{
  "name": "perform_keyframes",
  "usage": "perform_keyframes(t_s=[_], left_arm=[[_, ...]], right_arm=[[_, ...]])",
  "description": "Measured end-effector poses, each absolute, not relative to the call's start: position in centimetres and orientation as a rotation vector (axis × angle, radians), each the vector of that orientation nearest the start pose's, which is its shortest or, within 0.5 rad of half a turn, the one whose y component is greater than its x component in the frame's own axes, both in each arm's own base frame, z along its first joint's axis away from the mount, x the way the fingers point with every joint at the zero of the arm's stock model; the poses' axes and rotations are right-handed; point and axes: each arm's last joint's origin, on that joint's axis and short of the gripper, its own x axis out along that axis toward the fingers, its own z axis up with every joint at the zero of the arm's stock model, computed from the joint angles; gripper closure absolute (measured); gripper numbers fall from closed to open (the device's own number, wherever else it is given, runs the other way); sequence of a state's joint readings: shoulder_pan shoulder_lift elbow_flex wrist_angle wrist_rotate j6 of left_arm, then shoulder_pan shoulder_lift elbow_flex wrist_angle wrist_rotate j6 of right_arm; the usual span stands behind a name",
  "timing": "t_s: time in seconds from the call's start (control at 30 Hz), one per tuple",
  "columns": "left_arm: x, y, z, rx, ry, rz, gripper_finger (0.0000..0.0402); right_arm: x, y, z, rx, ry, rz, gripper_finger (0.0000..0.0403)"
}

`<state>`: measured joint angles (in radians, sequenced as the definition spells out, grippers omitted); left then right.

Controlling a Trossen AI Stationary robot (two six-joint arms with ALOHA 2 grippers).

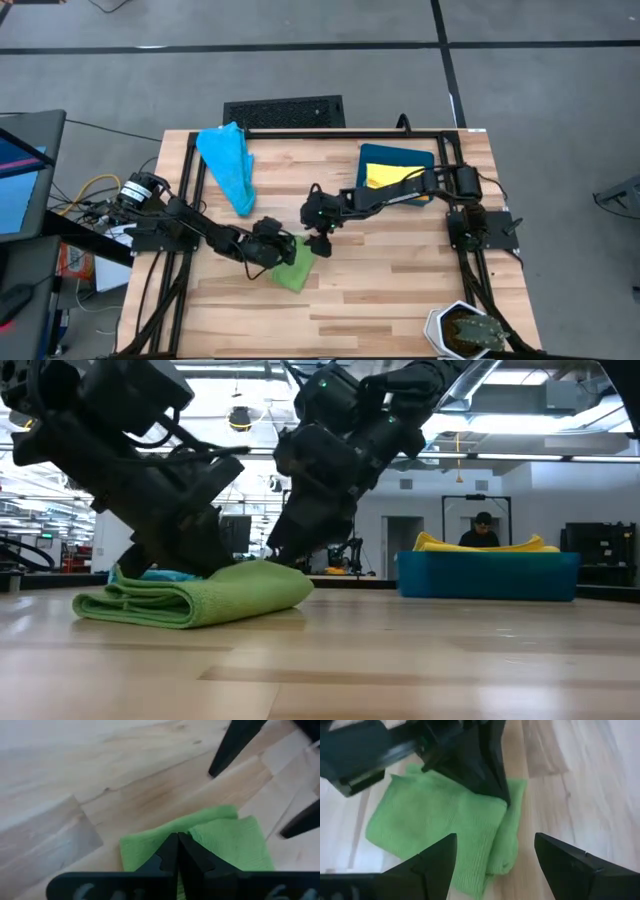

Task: Fold microfiber towels
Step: Fold the green microfiber cloth

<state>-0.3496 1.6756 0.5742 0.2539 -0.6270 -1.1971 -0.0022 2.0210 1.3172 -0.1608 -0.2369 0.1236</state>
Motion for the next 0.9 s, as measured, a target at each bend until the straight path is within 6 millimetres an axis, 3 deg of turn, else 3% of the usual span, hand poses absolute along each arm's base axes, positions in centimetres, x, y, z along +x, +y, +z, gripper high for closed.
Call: perform_keyframes(t_s=[0.23,0.63,0.9], left_arm=[[26.1,-8.1,11.1,-0.792,0.511,0.594,0.0402],[24.0,-8.3,16.4,-0.844,0.449,0.514,0.0402],[25.0,-10.4,15.4,-0.836,0.431,0.405,0.0401]], right_arm=[[42.6,0.4,15.9,0.16,0.827,0.132,0.0111],[42.5,0.6,15.7,0.149,0.823,0.142,0.0111],[42.3,-0.6,16.0,0.19,0.819,0.164,0.0111]])
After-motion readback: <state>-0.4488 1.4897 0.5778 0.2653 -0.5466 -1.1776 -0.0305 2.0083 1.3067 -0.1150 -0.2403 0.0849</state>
